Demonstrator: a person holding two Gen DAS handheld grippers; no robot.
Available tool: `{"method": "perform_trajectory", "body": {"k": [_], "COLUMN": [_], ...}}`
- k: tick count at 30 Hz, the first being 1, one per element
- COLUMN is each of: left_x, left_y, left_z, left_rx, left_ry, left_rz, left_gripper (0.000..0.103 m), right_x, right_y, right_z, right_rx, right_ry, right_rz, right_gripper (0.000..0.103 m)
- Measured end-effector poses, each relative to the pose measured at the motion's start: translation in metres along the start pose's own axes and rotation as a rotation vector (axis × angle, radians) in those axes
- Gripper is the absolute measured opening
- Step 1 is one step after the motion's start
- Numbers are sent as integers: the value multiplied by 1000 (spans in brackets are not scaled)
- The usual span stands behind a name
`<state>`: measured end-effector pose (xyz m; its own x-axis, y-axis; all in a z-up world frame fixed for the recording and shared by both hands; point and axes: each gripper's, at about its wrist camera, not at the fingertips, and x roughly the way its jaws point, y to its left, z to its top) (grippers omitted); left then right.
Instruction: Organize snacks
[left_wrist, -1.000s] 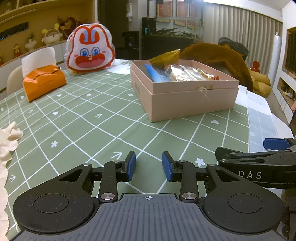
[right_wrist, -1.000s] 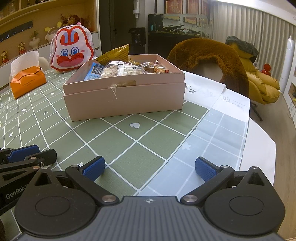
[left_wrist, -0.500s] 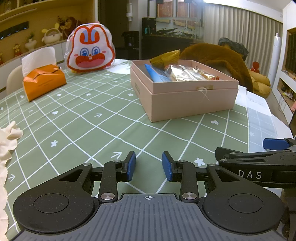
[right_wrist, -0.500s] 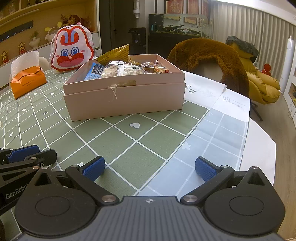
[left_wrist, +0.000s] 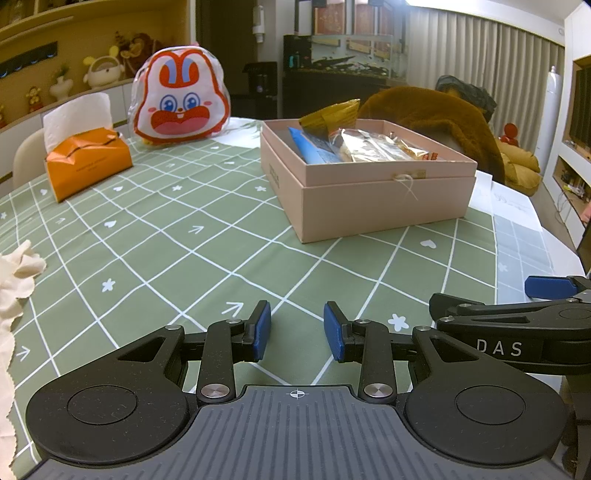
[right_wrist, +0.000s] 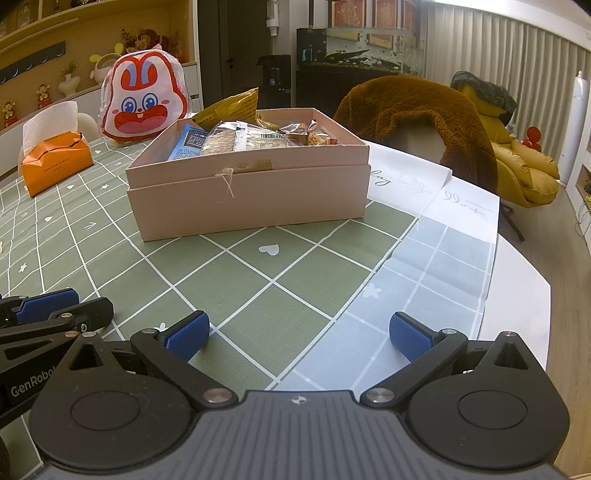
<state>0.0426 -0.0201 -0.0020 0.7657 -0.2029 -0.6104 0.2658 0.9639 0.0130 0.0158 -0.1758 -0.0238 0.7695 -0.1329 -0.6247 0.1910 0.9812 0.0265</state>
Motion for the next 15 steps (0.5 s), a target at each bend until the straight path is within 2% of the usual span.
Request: {"method": "perform_trajectory", "body": {"k": [15], "left_x": [0], "left_y": [1], "left_z": [0], "left_rx": [-3], "left_ry": [0], "left_rz": [-3], "left_gripper": [37], "right_x": [0], "right_y": [0], "right_z": [0], "right_rx": [0], "right_ry": [0], "right_rz": [0], "right_gripper": [103]}}
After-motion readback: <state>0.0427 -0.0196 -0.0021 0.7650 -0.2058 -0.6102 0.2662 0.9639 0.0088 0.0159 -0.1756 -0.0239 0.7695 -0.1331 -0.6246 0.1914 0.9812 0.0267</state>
